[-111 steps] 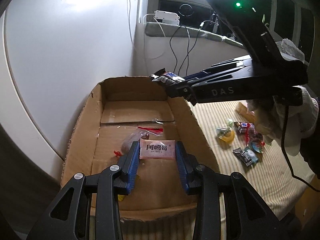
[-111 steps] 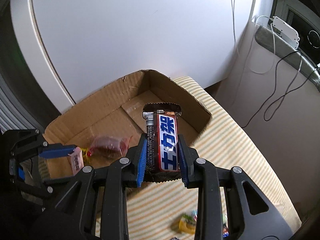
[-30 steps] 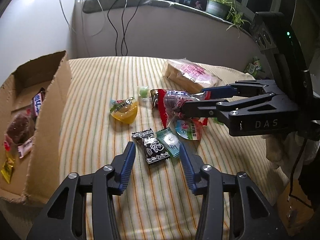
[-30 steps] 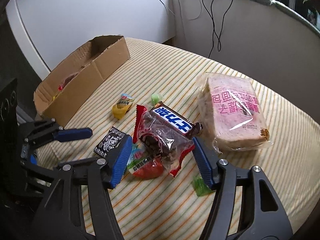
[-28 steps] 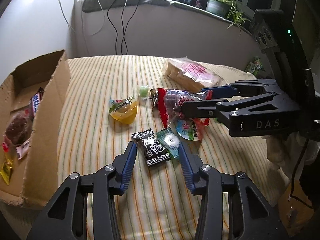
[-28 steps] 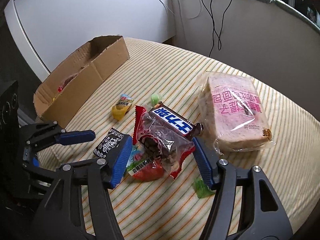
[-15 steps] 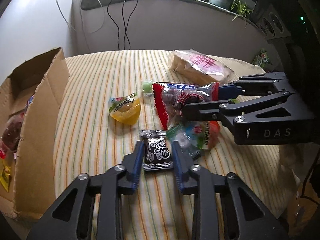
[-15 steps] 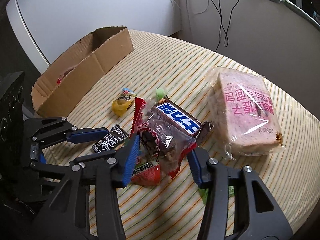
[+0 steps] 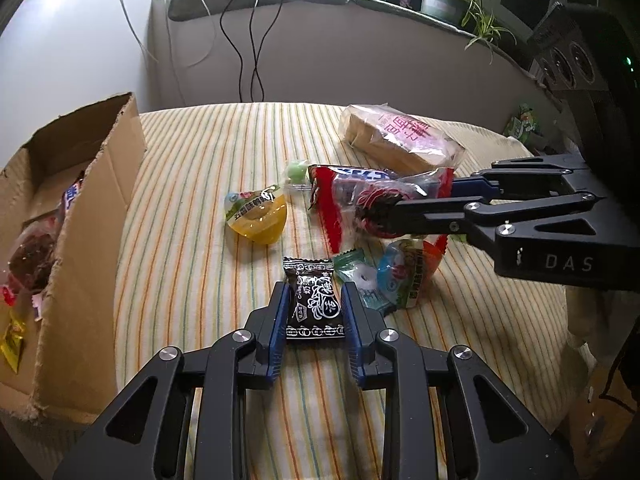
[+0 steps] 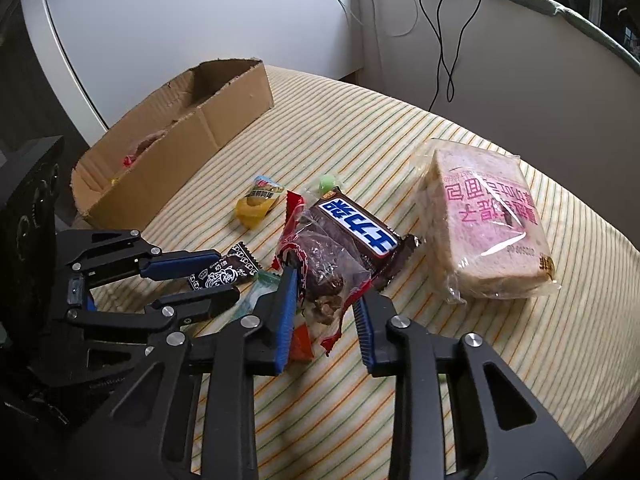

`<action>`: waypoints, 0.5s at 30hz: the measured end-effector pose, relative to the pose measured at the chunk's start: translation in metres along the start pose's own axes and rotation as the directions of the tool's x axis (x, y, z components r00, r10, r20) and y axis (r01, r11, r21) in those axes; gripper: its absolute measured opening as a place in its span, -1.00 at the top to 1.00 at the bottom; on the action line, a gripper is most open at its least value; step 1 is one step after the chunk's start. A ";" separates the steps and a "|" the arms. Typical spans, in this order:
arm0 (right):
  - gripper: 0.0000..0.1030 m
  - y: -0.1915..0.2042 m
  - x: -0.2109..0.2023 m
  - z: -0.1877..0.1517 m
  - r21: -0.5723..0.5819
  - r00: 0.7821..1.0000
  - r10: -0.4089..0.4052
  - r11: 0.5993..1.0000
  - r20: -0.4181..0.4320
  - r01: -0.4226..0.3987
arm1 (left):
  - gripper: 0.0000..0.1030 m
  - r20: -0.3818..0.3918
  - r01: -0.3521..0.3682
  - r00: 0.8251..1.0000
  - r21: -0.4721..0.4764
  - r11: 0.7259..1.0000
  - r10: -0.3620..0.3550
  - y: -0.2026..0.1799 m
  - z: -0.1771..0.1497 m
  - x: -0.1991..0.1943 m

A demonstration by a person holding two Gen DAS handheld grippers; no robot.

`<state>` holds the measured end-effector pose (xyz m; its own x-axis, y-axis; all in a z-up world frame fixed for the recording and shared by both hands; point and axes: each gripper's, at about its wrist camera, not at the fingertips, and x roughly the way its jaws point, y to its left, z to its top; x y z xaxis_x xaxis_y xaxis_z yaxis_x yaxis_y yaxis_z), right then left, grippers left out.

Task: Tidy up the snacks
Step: 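Grasp the black candy packet with the left tool while the right tool grasps the red-ended treat bag, then carry both snacks over the box and open both tools to drop them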

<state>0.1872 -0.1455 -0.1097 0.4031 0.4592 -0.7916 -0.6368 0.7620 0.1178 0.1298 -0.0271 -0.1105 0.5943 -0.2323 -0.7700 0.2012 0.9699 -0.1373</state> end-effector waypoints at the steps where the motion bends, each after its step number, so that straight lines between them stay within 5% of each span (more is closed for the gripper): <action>1: 0.48 -0.001 -0.003 -0.001 0.003 1.000 -0.006 1.000 0.006 0.006 | 0.52 0.002 0.002 1.000 -0.003 1.000 -0.002 0.001 0.000 0.000; 15: 0.50 0.015 -0.041 0.007 -0.026 0.995 -0.037 0.999 0.096 0.040 | 0.52 0.086 0.013 0.996 -0.023 1.000 -0.011 0.008 0.006 -0.039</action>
<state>0.1655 -0.1493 -0.0713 0.4875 0.4724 -0.7343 -0.6373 0.7674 0.0706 0.1128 -0.0107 -0.0778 0.6570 -0.2483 -0.7119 0.1908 0.9682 -0.1616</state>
